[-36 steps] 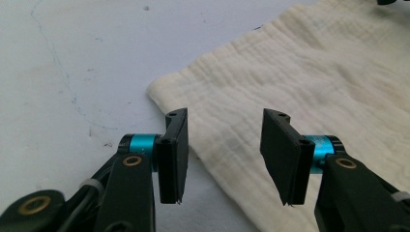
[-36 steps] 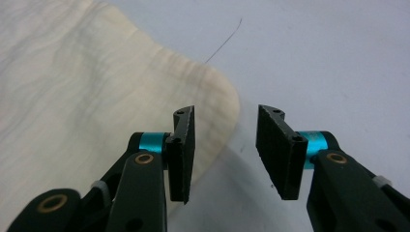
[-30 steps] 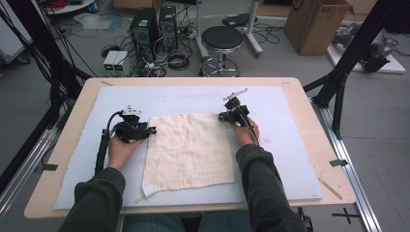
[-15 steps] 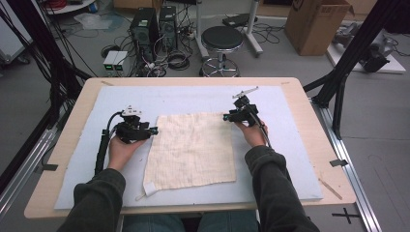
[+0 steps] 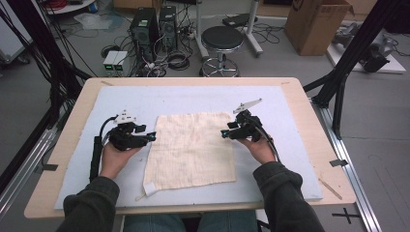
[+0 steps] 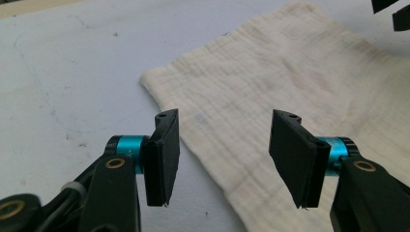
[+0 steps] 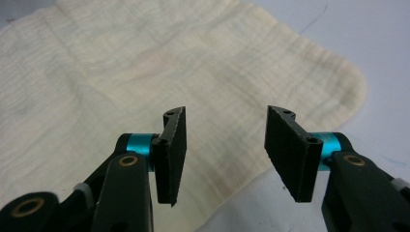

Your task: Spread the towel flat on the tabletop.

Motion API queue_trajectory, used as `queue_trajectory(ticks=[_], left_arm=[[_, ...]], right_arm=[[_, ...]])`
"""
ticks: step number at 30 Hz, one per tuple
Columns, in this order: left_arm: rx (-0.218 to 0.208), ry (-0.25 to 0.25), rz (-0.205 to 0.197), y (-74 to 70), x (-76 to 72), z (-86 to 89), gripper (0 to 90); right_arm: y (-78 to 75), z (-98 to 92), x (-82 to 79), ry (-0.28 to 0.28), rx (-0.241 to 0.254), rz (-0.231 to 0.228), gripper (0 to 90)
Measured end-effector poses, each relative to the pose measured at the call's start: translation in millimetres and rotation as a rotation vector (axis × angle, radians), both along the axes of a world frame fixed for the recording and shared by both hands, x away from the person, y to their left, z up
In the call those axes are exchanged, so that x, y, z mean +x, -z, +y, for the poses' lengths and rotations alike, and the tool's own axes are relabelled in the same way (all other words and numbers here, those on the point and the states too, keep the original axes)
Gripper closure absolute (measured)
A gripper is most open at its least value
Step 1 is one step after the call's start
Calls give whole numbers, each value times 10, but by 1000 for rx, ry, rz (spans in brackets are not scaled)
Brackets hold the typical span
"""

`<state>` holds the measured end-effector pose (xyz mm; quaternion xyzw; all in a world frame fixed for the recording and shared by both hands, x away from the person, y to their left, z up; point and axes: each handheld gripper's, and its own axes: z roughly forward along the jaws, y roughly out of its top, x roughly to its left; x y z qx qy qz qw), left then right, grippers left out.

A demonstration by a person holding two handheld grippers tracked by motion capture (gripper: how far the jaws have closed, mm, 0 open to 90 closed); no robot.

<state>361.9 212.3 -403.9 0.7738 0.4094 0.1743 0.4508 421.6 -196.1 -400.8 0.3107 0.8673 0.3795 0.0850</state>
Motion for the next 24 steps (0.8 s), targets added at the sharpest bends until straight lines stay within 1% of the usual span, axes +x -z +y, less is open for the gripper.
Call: queue_trajectory(ticks=[1,2,3,4,7,10,12,14,16,19,22,24], left_arm=[[-4,2,2,-4,-17,5,447],[-7,5,1,-3,-30,6,444],[0,6,2,-5,-45,9,443],[0,7,2,-5,-59,8,440],[1,16,-1,-8,-93,11,429],[-14,22,-7,-7,-126,14,425],[-6,25,-5,3,-135,22,421],[-15,25,-2,23,-147,34,410],[-26,22,-2,40,-165,38,406],[-18,28,-3,42,-186,41,397],[-32,32,-14,39,-215,52,395],[-32,29,-14,45,-227,58,394]], right_arm=[[-2,-5,-29,-1,5,-8,497],[-2,-16,-48,-1,10,0,492],[3,-29,-68,2,19,7,489],[9,-47,-87,3,26,-2,488],[30,-106,-139,16,51,0,474],[63,-162,-195,24,62,-8,460],[78,-198,-223,31,76,-3,448],[90,-236,-239,37,83,-15,437],[99,-270,-251,44,94,-15,427],[99,-296,-266,48,102,-17,414],[99,-311,-274,49,111,-17,394],[100,-310,-279,52,114,-18,384]])
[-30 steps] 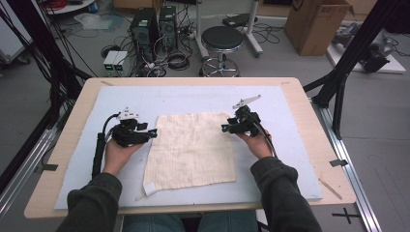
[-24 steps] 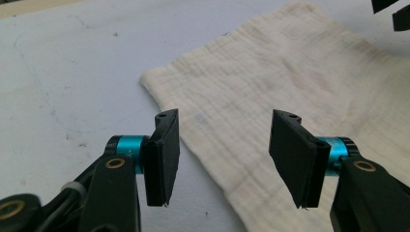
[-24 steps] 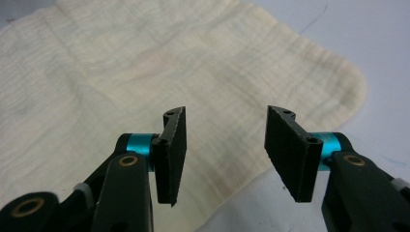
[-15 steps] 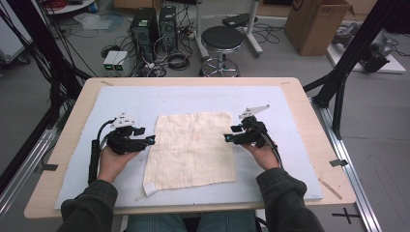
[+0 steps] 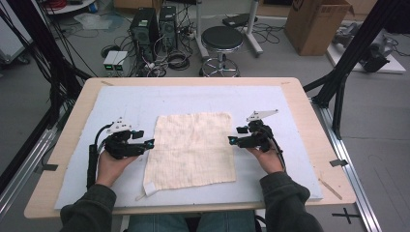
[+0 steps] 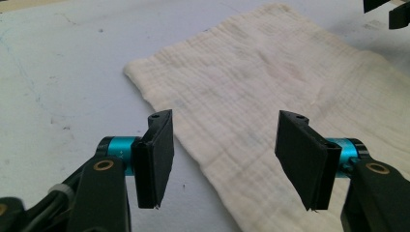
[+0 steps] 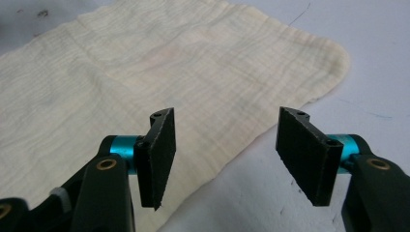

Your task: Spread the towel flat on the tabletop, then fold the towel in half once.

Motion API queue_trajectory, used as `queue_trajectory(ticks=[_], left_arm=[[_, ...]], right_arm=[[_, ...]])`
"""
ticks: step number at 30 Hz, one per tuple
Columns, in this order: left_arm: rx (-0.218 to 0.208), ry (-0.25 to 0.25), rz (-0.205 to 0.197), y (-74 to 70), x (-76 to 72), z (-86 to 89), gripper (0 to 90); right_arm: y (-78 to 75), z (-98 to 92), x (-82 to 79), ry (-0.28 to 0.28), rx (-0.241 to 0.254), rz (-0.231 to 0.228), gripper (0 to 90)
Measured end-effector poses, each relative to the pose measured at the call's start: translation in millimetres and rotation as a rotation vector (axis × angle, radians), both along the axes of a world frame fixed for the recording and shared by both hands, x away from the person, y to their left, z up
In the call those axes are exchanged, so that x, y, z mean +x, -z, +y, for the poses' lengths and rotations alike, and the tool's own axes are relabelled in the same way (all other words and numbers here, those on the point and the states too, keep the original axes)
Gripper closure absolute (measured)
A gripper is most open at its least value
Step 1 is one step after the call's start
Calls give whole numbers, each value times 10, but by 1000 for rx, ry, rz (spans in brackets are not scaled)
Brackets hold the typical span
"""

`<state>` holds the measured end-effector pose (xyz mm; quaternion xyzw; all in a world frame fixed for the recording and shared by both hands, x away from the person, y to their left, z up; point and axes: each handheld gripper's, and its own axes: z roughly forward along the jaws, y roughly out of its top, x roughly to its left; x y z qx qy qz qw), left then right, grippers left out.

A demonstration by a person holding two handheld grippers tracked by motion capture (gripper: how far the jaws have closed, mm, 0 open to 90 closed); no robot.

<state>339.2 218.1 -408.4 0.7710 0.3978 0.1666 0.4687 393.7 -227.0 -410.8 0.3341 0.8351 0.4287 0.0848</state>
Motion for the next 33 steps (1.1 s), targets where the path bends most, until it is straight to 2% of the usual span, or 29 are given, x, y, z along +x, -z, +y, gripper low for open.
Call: queue_trajectory(ticks=[5,10,15,24,33], left_arm=[[1,5,3,1,-39,33,386],[-7,9,-13,-33,-83,45,377],[6,15,-9,-43,-109,45,365],[12,21,-6,-26,-100,24,360],[-11,8,4,-15,-18,-12,369]], right_arm=[[14,10,-18,-3,1,-7,360],[31,37,-28,-7,-8,-8,333],[20,77,-60,-13,-17,-15,323],[15,73,-58,-19,-16,-30,315],[13,37,-9,-3,0,-37,325]])
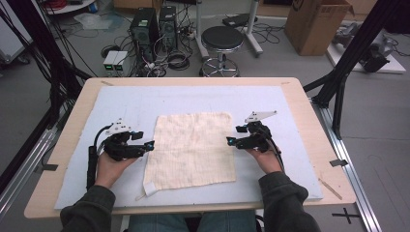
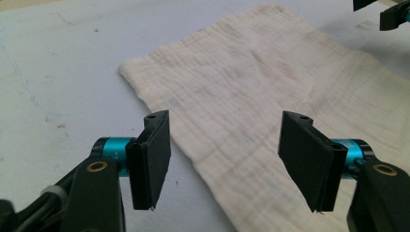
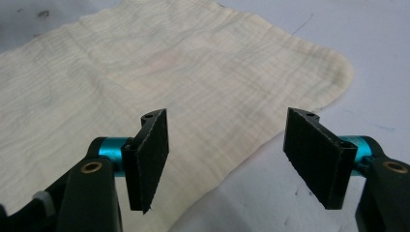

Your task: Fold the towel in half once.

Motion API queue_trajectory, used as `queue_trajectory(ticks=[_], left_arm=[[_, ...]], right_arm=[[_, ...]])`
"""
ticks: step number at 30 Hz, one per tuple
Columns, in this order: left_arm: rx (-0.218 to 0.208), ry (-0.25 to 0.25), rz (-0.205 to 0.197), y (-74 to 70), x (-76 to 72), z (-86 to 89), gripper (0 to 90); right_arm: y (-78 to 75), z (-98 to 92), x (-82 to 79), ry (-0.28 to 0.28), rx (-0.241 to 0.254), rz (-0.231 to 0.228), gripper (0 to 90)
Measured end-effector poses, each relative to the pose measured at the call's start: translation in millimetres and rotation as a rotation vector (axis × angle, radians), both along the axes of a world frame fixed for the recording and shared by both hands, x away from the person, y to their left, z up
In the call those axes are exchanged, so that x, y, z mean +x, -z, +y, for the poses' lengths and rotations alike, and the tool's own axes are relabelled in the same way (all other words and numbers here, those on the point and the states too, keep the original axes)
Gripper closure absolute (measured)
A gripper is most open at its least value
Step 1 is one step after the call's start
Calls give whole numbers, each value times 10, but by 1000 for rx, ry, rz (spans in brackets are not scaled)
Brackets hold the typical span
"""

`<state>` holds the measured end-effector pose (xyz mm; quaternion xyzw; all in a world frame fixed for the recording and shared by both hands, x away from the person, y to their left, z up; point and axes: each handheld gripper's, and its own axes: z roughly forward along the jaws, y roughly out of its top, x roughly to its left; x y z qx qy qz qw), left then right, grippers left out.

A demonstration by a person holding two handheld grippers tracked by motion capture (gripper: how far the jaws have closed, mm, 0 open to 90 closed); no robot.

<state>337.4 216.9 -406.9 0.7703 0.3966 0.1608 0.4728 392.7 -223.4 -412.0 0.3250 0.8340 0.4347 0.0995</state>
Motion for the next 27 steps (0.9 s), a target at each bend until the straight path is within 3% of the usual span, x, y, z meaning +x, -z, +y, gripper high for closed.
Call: queue_trajectory(ticks=[10,17,23,25,27], left_arm=[[9,-31,55,3,306,-53,405],[-5,-107,62,-3,589,-29,427],[24,-146,80,15,838,-64,471],[54,-154,115,40,945,-95,478],[63,-157,122,57,1011,-136,481]], right_arm=[[-43,15,246,13,-26,17,335],[-75,68,539,38,-59,53,336],[-61,125,748,71,-78,48,360],[-50,128,804,89,-74,49,385],[-30,134,862,108,-80,46,401]])
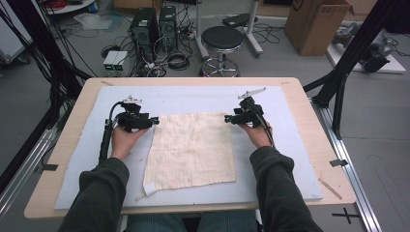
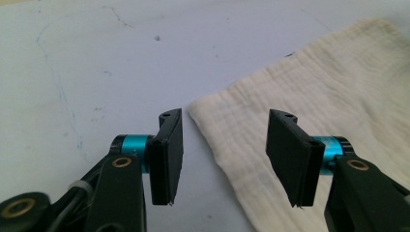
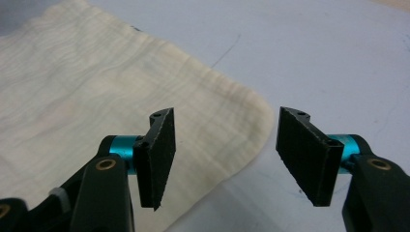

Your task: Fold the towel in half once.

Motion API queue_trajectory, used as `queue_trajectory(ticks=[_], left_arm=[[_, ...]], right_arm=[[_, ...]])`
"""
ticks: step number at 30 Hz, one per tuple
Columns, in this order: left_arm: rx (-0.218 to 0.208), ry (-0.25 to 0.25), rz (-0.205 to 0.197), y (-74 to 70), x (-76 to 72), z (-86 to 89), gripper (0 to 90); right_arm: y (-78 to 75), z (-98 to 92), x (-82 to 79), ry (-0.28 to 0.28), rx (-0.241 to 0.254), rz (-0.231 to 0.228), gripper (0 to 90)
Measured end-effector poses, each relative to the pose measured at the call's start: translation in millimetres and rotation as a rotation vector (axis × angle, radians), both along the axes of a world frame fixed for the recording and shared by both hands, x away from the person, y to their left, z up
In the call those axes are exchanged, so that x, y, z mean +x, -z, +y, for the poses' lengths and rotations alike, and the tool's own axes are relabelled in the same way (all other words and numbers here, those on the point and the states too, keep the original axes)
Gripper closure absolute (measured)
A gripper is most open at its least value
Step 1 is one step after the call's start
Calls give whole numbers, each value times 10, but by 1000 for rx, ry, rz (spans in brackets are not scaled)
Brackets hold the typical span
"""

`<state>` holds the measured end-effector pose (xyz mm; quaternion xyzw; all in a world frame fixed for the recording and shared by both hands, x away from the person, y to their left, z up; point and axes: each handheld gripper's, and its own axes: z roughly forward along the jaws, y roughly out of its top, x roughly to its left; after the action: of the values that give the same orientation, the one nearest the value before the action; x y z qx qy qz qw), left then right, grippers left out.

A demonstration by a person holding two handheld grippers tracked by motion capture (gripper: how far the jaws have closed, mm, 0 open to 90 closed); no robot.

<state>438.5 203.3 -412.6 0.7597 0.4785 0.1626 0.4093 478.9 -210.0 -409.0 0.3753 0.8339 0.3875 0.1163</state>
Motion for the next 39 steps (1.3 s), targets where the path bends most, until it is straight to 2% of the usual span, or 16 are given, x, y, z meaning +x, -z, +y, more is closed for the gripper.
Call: queue_trajectory(ticks=[1,3,5,6,8,12,14,16,18,19,21,24,28,33,39], left_arm=[[-2,-3,-1,14,31,-23,490],[3,-9,23,56,96,-64,497],[38,-12,42,98,148,-114,497],[53,-12,37,113,157,-127,497],[56,-41,32,145,175,-142,504],[46,-70,53,217,215,-139,532],[65,-73,67,245,227,-143,557],[85,-93,57,250,223,-163,592],[131,-116,34,241,213,-210,604],[136,-121,30,249,214,-227,613],[130,-133,31,255,217,-237,649],[120,-118,28,260,216,-258,740],[99,-104,35,264,216,-271,853],[78,-102,48,252,221,-242,872],[60,-88,17,169,201,-182,874]], right_arm=[[11,3,26,8,-3,7,410],[40,20,82,19,-14,25,421],[72,42,139,34,-27,40,430],[85,58,164,40,-38,49,436],[116,80,191,55,-54,37,469],[211,100,237,71,-73,62,491],[249,117,245,79,-83,77,522],[246,122,245,92,-91,68,553],[249,125,247,93,-107,56,591],[248,128,247,94,-112,50,599],[243,132,242,95,-114,56,641],[238,139,239,80,-119,56,698],[244,128,248,77,-90,73,763],[243,111,255,45,-57,99,841],[190,93,243,26,-35,93,854]])
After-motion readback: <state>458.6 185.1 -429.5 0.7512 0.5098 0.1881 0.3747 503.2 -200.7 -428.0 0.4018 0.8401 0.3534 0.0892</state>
